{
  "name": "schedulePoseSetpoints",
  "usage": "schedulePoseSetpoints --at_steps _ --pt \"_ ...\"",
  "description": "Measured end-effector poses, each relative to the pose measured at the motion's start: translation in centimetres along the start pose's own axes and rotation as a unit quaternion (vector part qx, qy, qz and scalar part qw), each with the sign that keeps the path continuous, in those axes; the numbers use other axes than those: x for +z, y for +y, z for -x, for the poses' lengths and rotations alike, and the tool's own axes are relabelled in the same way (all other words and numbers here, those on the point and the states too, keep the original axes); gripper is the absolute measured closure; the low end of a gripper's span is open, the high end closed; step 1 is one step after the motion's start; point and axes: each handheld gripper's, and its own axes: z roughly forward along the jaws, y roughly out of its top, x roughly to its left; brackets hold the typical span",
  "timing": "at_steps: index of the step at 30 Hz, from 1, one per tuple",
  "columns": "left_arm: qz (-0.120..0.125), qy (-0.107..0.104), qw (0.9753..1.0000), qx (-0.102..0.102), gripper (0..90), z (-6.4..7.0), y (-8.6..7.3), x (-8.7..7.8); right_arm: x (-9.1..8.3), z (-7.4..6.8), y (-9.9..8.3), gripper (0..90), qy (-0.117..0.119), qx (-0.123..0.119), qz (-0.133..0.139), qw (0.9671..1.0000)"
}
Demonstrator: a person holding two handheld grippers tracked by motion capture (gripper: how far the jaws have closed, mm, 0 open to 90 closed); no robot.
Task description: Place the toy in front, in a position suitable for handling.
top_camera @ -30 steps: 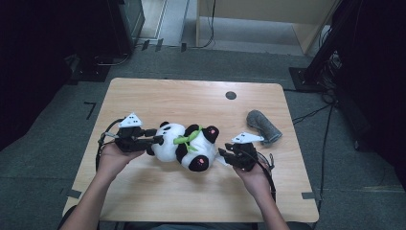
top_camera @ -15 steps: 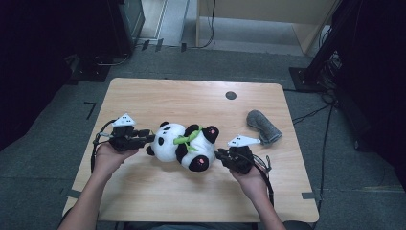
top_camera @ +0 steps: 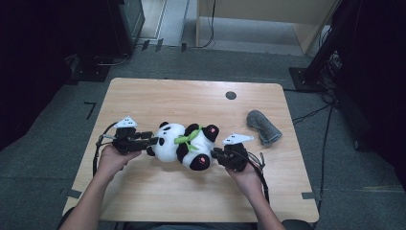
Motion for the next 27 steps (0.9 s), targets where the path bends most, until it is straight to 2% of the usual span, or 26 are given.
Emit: schedulePoseSetpoints --at_steps 9,13,15,17,18,21,22,25,27 --pt "0.003 -0.014 0.9999 0.000 53.1 0.9 -0.3 0.6 0.1 1.7 0.3 75.9 -0.023 0.010 0.009 0.9996" --pt "0.008 -0.023 0.9997 -0.005 49.8 1.2 -0.4 1.0 0.1 2.6 0.4 75.0 -0.025 0.022 0.012 0.9994" --pt "0.010 -0.023 0.9997 -0.001 48.8 1.4 -0.6 1.0 0.2 3.0 0.4 75.0 -0.028 0.028 0.015 0.9991" --pt "0.003 -0.011 0.9999 0.008 44.1 1.8 -0.4 0.7 0.2 3.3 0.4 73.7 -0.026 0.031 0.016 0.9990" --pt "0.003 -0.011 0.9999 0.010 42.8 2.0 -0.3 0.5 0.1 3.4 0.4 73.2 -0.025 0.038 0.015 0.9989" --pt "0.010 -0.029 0.9994 0.018 37.2 2.9 -0.1 -0.4 0.0 3.5 0.3 72.7 -0.025 0.040 0.017 0.9987" --pt "0.018 -0.033 0.9989 0.027 35.1 3.4 -0.2 -0.5 0.0 3.4 0.3 72.4 -0.025 0.039 0.016 0.9988" --pt "0.010 -0.024 0.9989 0.040 25.2 4.3 -0.1 0.2 -0.1 3.4 0.3 70.7 -0.026 0.037 0.015 0.9988" --pt "-0.001 -0.021 0.9992 0.034 20.8 4.4 -0.2 0.9 0.0 3.6 0.3 68.7 -0.026 0.037 0.017 0.9988"
